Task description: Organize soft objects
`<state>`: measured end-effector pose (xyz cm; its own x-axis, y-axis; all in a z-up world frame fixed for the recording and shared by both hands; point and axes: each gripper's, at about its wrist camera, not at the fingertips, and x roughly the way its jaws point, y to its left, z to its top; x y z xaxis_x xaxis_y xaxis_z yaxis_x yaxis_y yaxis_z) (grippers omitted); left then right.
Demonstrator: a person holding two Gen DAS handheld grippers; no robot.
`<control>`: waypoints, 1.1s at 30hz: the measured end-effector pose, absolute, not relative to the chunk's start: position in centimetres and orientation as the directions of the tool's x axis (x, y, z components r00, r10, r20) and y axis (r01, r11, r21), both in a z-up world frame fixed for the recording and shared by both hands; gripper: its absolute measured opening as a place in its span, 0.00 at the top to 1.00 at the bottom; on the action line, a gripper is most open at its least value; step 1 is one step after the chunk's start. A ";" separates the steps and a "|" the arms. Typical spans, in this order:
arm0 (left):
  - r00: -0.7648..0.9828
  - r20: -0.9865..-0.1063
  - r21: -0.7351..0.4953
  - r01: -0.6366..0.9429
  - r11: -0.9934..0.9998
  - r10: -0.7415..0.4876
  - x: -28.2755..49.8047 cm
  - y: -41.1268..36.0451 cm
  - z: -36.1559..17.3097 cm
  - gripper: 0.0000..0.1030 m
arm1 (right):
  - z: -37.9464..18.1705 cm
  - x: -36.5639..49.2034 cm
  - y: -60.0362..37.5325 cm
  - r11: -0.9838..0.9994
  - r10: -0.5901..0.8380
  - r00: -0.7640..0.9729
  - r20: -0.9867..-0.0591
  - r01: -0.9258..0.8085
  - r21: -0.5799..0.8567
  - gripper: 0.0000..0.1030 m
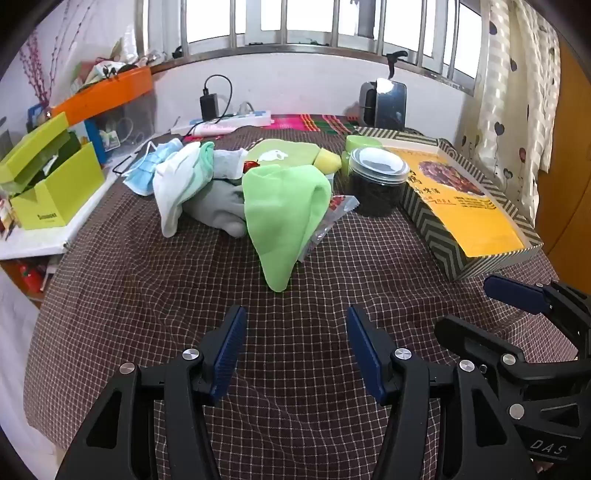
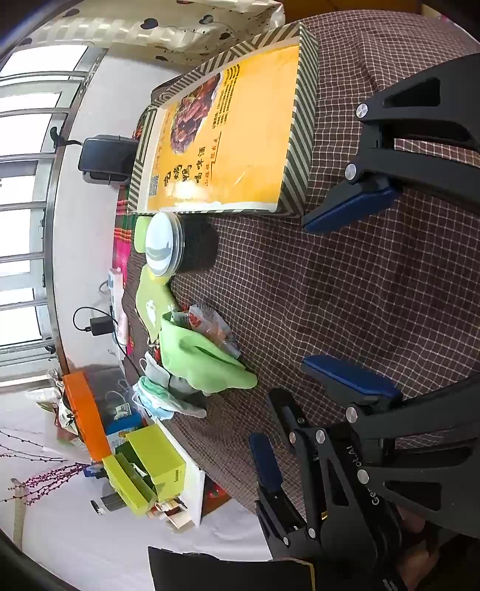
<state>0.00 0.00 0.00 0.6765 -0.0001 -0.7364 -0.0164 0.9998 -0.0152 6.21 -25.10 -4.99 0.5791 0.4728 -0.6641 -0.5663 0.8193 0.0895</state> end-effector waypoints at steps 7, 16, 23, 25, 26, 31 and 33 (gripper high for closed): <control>0.676 -0.737 -0.009 -0.018 1.000 0.005 0.0 0.0 0.0 0.45 | -4.8 6.2 -25.2 0.819 0.474 0.578 -0.664 -0.566 0.092 0.32; 0.668 -0.744 0.011 -0.018 1.000 0.020 0.0 -0.2 -0.2 0.45 | -4.6 6.4 -25.1 0.817 0.478 0.578 -0.661 -0.569 0.093 0.32; 0.666 -0.746 0.005 -0.013 1.000 0.013 -0.1 -0.2 -0.3 0.45 | -4.6 6.1 -25.2 0.818 0.478 0.580 -0.660 -0.568 0.093 0.32; 0.665 -0.747 0.003 -0.011 1.000 0.010 -0.1 -0.2 -0.3 0.45 | -4.6 6.1 -25.2 0.818 0.477 0.580 -0.660 -0.569 0.091 0.32; 0.665 -0.747 0.000 -0.011 1.000 0.008 -0.1 -0.2 -0.3 0.45 | -4.6 6.1 -25.2 0.817 0.478 0.580 -0.660 -0.569 0.092 0.32; 0.663 -0.749 -0.008 -0.015 1.000 0.004 -0.1 -0.1 -0.2 0.45 | -4.6 6.1 -25.2 0.816 0.478 0.580 -0.659 -0.570 0.091 0.32; 0.664 -0.748 -0.006 -0.012 1.000 0.003 -0.1 -0.1 -0.1 0.45 | -4.3 6.3 -25.3 0.815 0.481 0.579 -0.658 -0.572 0.093 0.32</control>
<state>-0.13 -0.11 -0.15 0.6641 0.0031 -0.7477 -0.0117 0.9999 -0.0063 6.25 -25.32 -4.33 0.5794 0.4812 -0.6578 -0.5717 0.8152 0.0927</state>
